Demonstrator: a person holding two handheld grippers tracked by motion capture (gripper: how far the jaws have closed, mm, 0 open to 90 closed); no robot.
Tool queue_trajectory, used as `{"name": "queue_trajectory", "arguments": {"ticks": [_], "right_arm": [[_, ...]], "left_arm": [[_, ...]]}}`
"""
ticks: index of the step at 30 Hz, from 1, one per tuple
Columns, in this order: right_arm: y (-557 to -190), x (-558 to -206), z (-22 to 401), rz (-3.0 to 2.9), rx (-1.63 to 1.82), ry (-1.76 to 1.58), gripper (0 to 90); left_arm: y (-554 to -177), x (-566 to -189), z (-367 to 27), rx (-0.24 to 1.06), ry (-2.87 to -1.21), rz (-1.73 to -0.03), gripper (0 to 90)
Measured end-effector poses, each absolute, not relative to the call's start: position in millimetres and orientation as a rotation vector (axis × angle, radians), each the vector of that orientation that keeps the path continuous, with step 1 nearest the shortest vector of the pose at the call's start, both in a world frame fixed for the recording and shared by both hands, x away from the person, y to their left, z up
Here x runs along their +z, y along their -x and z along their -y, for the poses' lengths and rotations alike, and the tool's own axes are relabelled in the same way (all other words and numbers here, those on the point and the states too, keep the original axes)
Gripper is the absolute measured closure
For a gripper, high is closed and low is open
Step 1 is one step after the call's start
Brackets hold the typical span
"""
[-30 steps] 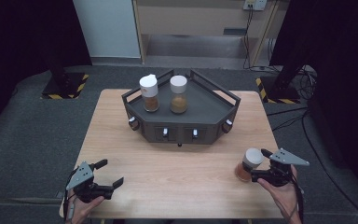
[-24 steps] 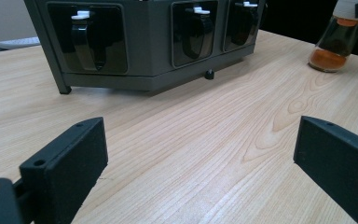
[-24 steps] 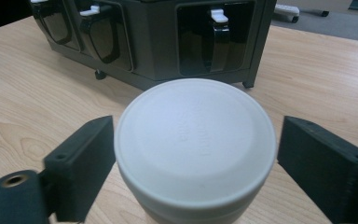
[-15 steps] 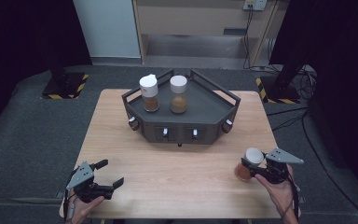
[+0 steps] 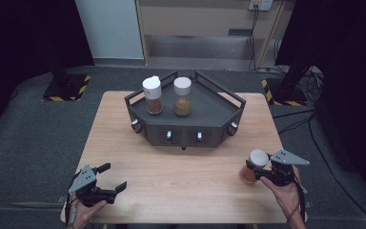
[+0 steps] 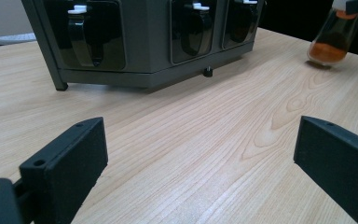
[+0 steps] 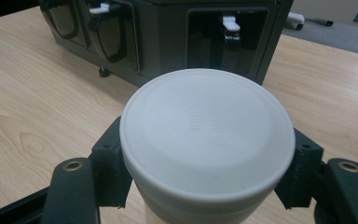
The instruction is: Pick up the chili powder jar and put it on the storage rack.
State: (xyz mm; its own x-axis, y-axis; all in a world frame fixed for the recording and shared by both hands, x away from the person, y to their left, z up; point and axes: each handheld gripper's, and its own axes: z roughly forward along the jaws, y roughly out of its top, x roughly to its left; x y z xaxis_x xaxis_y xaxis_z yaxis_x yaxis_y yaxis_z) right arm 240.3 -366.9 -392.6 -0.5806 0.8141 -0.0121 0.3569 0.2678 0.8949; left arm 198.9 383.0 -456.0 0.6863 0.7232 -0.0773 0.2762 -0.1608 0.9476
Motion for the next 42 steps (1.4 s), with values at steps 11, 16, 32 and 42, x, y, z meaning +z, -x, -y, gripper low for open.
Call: {"name": "queue_trajectory", "arguments": {"ticks": [11, 16, 32, 42], "right_arm": [[-255.3, -361.1, 357.4, -2.126, 1.322, -0.994, 33.7], [-263.5, -343.0, 350.8, -2.157, 1.346, -0.96, 33.7], [-291.2, -283.9, 320.7, -2.257, 1.399, -0.841, 33.6], [-306.4, -252.4, 304.8, -2.278, 1.397, -0.795, 33.6]], "left_arm": [[-199.6, -456.3, -383.3, 0.474, -1.737, -0.805, 1.6], [-200.7, -456.8, -383.3, 0.466, -1.737, -0.804, 1.6], [-201.9, -456.8, -383.4, 0.459, -1.743, -0.795, 1.6], [-202.7, -456.9, -383.6, 0.455, -1.743, -0.791, 1.6]]}}
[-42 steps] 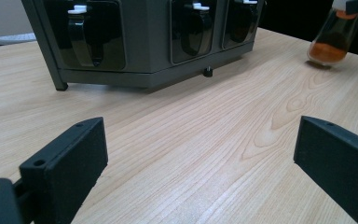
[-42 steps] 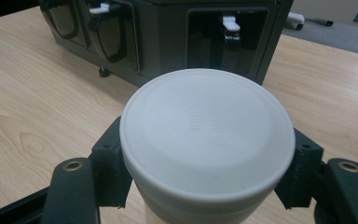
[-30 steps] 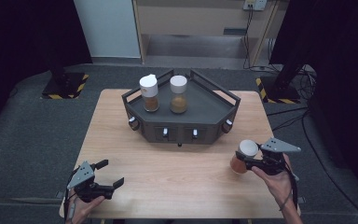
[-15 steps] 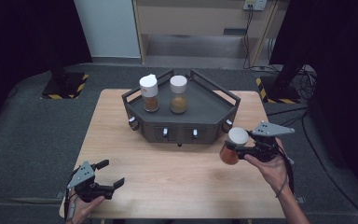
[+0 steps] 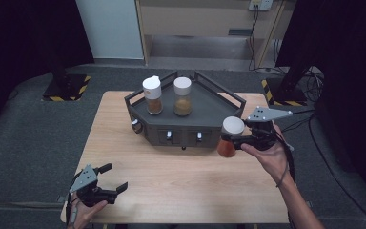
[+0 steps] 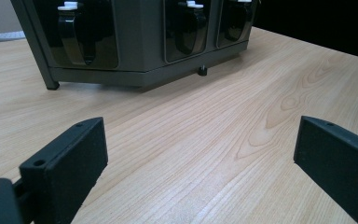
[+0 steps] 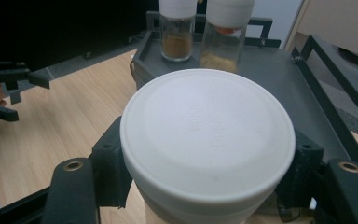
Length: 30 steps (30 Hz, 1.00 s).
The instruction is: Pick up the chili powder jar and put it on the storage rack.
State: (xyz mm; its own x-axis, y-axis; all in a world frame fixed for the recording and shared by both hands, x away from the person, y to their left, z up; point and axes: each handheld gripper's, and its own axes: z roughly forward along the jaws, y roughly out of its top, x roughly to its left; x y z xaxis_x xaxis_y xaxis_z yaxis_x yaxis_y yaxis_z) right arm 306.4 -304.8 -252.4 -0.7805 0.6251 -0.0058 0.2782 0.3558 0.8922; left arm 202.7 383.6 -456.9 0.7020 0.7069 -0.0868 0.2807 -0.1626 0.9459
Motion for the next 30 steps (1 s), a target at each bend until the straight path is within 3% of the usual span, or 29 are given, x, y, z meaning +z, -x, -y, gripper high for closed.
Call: {"name": "queue_trajectory", "arguments": {"ticks": [13, 30], "right_arm": [[-329.8, -220.8, 284.0, -2.27, 1.365, -0.792, 33.6], [-364.3, -204.6, 257.8, -2.216, 1.295, -0.887, 33.6]], "left_arm": [[-202.9, -456.9, -384.2, 0.455, -1.744, -0.79, 1.6], [-202.1, -456.8, -383.7, 0.457, -1.742, -0.789, 1.6]]}}
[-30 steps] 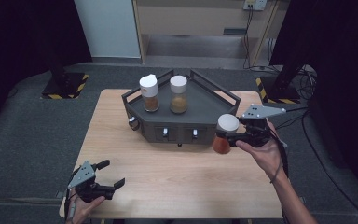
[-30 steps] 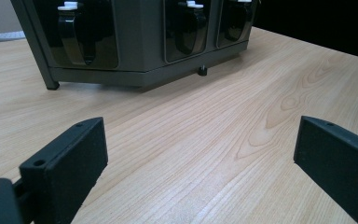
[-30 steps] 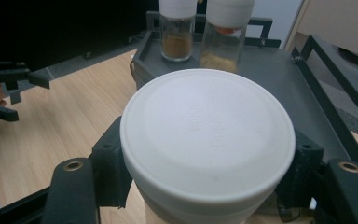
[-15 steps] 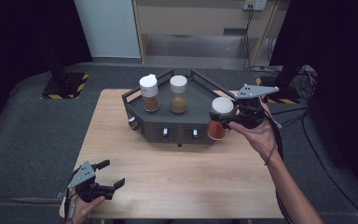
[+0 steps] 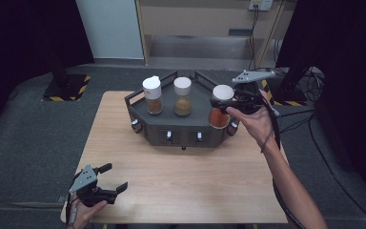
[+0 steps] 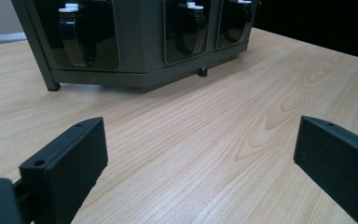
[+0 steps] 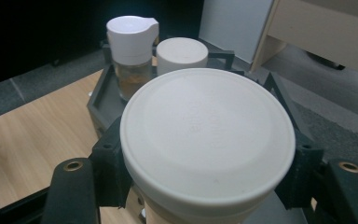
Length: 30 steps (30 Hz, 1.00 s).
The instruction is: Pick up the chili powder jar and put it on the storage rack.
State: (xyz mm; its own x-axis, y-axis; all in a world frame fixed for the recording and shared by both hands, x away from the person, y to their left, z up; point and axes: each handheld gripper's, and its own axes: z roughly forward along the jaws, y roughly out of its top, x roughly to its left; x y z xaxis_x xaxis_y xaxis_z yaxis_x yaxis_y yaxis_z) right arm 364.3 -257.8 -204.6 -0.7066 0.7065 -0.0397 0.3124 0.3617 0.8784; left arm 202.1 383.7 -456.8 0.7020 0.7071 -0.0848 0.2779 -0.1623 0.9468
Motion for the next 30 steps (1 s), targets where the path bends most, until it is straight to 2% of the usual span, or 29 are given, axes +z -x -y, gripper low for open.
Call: {"name": "queue_trajectory", "arguments": {"ticks": [16, 30], "right_arm": [[-392.9, -206.8, 241.4, -2.162, 1.264, -0.963, 33.6], [-418.6, -225.9, 229.7, -2.109, 1.243, -1.03, 33.6]], "left_arm": [[-202.0, -457.4, -383.9, 0.458, -1.736, -0.791, 1.6], [-202.4, -457.1, -383.8, 0.458, -1.741, -0.787, 1.6]]}}
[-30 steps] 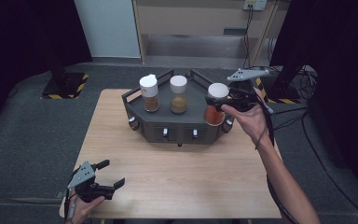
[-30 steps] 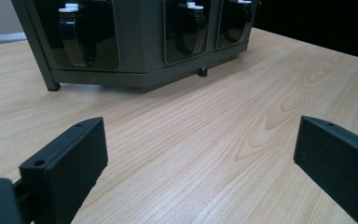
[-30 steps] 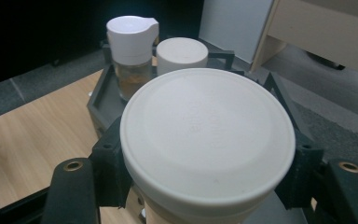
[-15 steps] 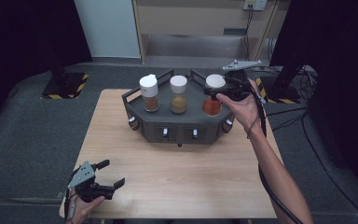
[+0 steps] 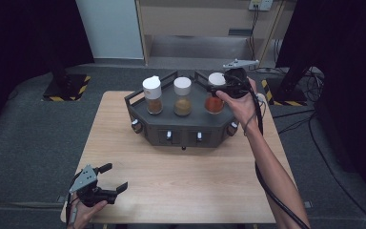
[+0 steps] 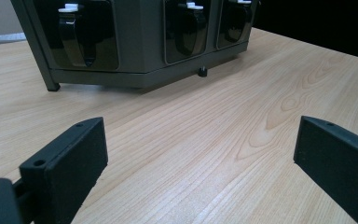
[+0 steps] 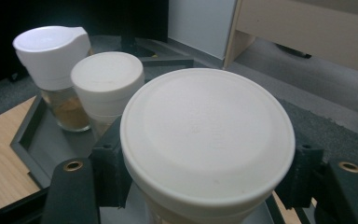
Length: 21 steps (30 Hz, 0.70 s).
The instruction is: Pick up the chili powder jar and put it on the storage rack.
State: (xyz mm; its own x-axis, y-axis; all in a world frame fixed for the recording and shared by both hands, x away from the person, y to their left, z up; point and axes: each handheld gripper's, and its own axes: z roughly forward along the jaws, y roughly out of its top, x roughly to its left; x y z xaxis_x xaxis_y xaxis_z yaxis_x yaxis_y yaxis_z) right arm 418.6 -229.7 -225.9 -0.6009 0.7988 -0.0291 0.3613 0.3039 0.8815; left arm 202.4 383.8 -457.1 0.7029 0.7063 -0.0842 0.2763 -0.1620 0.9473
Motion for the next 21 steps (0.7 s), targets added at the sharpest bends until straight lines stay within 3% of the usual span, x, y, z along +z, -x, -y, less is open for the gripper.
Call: {"name": "queue_trajectory", "arguments": {"ticks": [21], "right_arm": [[-438.4, -259.0, 224.9, -2.069, 1.237, -1.109, 33.6]], "left_arm": [[-202.4, -457.6, -384.0, 0.455, -1.737, -0.787, 1.6]]}}
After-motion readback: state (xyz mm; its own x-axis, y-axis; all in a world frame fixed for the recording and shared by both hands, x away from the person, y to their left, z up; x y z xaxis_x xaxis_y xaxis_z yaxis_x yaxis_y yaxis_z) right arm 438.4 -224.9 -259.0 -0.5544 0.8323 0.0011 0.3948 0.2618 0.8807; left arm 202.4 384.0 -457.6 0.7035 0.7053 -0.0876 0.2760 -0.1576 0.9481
